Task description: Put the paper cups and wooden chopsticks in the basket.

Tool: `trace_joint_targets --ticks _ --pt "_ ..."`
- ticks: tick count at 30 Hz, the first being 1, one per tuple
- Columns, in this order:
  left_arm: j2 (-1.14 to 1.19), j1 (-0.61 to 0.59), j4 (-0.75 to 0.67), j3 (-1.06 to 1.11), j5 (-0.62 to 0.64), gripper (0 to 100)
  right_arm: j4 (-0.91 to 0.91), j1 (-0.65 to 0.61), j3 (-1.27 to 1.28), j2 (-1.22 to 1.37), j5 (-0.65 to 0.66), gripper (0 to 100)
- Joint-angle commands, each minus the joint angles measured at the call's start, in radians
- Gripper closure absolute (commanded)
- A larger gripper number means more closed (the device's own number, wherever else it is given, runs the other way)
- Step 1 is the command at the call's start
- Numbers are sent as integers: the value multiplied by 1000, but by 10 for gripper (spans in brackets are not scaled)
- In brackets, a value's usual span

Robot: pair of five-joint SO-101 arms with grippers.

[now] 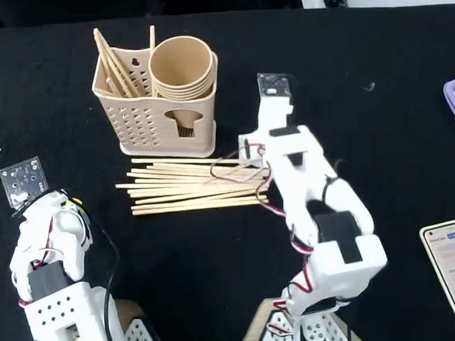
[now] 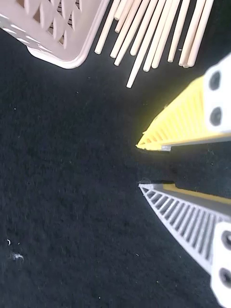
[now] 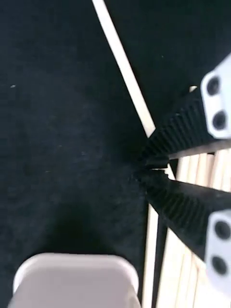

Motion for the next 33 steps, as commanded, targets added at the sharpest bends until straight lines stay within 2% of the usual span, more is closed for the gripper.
trace_joint_targets --ticks 1,3,5,9,14,20,25,28,33 --pt "-11 -12 -20 -18 6 884 163 14 -97 -1 -6 981" --pt "-11 -12 -20 -18 6 884 221 -3 -99 -1 5 981" --pt "-11 -12 -20 -18 6 884 264 -32 -84 4 72 981" --pt "-11 -15 -20 -16 6 884 276 -110 2 -24 163 987" --pt "-11 -16 -21 -15 6 884 258 -153 133 -165 164 987" --pt "-11 -15 -23 -13 6 884 219 -141 245 -410 164 984" --pt "-11 -15 -23 -12 6 884 241 -121 306 -581 167 869" --pt "-11 -13 -23 -12 6 884 272 -164 361 -670 290 859" --pt "-11 -12 -23 -12 6 884 290 -245 458 -733 606 860"
